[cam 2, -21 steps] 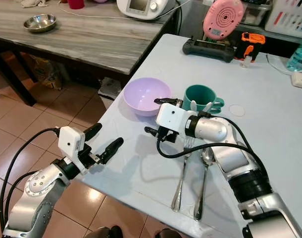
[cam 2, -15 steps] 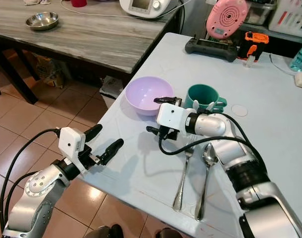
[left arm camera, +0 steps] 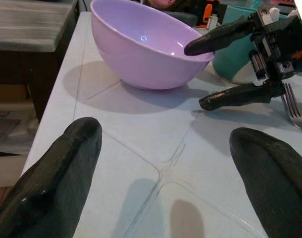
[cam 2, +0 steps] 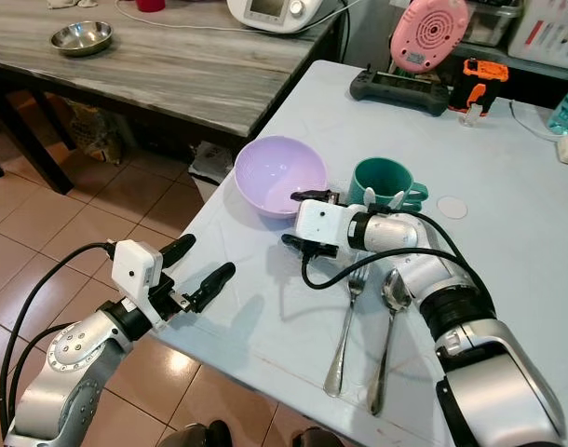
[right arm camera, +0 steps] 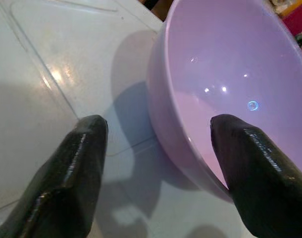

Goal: Setting the table

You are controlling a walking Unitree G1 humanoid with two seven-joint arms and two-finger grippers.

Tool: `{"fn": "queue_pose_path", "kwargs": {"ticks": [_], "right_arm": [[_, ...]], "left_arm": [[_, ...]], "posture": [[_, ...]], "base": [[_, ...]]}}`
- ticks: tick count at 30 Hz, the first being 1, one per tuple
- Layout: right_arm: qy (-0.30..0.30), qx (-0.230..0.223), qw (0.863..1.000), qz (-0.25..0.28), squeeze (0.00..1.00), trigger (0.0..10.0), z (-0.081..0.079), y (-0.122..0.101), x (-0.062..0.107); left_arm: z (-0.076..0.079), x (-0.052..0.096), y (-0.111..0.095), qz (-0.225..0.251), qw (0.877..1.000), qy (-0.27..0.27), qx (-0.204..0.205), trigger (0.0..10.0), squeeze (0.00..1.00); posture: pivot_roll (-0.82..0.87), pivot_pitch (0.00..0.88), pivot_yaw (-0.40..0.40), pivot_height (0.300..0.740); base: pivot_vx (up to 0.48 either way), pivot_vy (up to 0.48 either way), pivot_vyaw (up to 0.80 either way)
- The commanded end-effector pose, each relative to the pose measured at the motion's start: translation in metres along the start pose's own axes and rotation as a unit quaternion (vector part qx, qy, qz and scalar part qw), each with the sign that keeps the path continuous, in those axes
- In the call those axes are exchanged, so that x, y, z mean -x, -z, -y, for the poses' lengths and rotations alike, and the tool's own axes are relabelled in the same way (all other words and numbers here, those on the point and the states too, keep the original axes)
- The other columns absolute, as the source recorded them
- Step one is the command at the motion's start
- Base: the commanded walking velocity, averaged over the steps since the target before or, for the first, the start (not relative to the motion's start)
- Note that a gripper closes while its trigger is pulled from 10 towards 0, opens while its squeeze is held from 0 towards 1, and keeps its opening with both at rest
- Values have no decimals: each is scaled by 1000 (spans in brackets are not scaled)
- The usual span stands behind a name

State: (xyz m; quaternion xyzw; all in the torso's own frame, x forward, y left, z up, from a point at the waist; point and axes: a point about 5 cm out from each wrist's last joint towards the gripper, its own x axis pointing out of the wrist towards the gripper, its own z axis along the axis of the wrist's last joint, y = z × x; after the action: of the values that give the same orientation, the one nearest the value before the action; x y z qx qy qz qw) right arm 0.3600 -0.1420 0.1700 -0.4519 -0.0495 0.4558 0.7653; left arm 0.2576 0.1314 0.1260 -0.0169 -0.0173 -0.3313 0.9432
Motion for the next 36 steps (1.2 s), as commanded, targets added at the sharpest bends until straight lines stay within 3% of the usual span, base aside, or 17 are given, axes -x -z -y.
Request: {"fn": "queue_pose_path", "kwargs": {"ticks": [1,22,36], "right_arm": [[-6,23,1000,-1,0,0,0,0,-1],[-8,53,999,-9,0,0,-6,9,0],[19,95,995,5,0,0,3,2,3]], "left_arm": [[2,3,-1,-3,1000,5,-5,10000,0],[5,3,0,-5,1000,1,-2,10000,0],[5,2,-1,-2,1000,3,0,10000,0]], "posture": [[-182,178,16,740],[-181,181,17,740],[-183,184,18,740]], "base": [[0,0,0],[0,0,0],[0,0,0]]}}
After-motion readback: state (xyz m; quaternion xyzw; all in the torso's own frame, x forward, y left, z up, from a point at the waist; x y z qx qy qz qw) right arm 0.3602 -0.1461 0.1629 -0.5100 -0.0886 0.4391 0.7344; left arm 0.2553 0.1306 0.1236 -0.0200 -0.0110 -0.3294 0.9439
